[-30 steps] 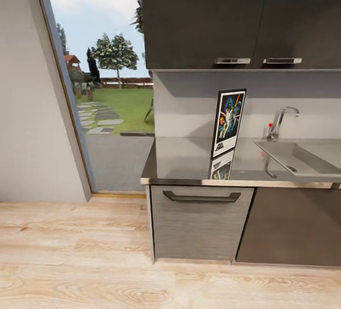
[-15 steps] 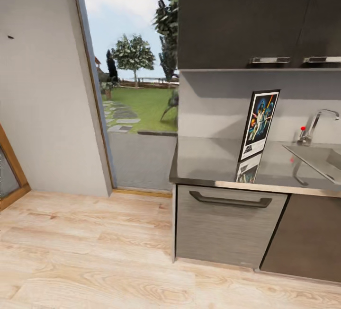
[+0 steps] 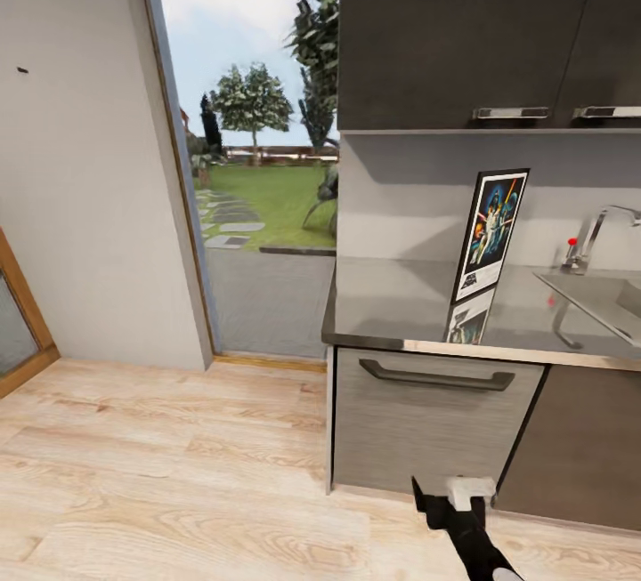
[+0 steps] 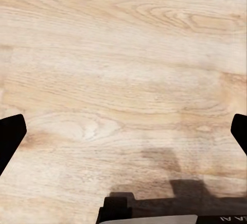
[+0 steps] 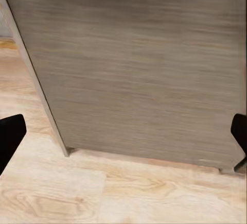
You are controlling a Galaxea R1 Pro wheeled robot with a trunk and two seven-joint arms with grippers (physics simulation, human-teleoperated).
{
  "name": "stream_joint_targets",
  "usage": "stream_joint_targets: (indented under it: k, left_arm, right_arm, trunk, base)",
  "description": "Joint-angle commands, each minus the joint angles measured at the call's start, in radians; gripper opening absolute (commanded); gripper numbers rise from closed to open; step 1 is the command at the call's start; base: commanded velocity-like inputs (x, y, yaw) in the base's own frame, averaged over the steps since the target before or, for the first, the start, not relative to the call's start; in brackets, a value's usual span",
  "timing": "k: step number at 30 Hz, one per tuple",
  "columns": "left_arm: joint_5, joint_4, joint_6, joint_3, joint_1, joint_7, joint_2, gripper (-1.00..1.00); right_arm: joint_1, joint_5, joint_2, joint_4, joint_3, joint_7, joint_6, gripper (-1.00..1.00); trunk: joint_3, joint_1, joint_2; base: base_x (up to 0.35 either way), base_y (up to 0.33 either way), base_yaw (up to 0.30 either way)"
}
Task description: Pick up the poster from the kitchen countertop and hang it on one of the wall nails in the kitchen.
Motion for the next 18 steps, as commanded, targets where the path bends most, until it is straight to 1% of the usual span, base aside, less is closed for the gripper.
stream_joint_targets:
  k: [1, 3, 4, 7, 11, 12, 17, 18]
  left_arm:
    - [-0.001, -0.001, -0.001, 0.001, 0.0, 0.0, 0.0, 1.0]
    - [-0.001, -0.001, -0.002, 0.001, 0.0, 0.0, 0.0, 1.0]
    - [-0.001, -0.001, -0.002, 0.0, 0.0, 0.0, 0.0, 1.0]
    - [-0.001, -0.001, -0.002, 0.001, 0.0, 0.0, 0.0, 1.0]
    - [-0.001, -0.001, -0.002, 0.001, 0.0, 0.0, 0.0, 1.0]
    - [-0.001, -0.001, -0.002, 0.001, 0.0, 0.0, 0.0, 1.0]
    - [-0.001, -0.001, -0.002, 0.001, 0.0, 0.0, 0.0, 1.0]
    - [-0.001, -0.001, -0.002, 0.001, 0.0, 0.0, 0.001, 1.0]
  right_arm:
    - [0.0, -0.001, 0.0, -0.035, 0.002, 0.0, 0.031, 1.0]
    - [0.0, -0.004, 0.003, -0.163, 0.003, 0.001, 0.159, 1.0]
    - [0.0, -0.004, 0.011, -0.225, 0.003, 0.001, 0.208, 1.0]
    - [-0.002, -0.005, 0.025, -0.306, 0.003, 0.001, 0.26, 1.0]
    - [-0.014, -0.005, 0.036, -0.376, 0.002, 0.001, 0.317, 1.0]
    - [-0.032, -0.005, 0.039, -0.4, 0.002, 0.001, 0.349, 1.0]
    - [-0.114, -0.005, 0.042, -0.43, 0.001, 0.001, 0.432, 1.0]
    - [-0.149, -0.005, 0.043, -0.435, 0.001, 0.0, 0.463, 1.0]
  trunk:
    - [-0.001, 0.0, 0.0]
    - [-0.001, 0.0, 0.0]
    - [-0.001, 0.0, 0.0]
    - [-0.001, 0.0, 0.0]
    - [-0.001, 0.0, 0.0]
    - [-0.001, 0.0, 0.0]
    - [-0.001, 0.0, 0.0]
    - [-0.001, 0.0, 0.0]
  base:
    - [0.0, 0.0, 0.0]
    - [0.0, 0.0, 0.0]
    - [0.0, 0.0, 0.0]
    - [0.0, 0.0, 0.0]
    - [0.0, 0.0, 0.0]
    - [0.0, 0.0, 0.0]
    - [0.0, 0.0, 0.0]
    - [0.0, 0.0, 0.0]
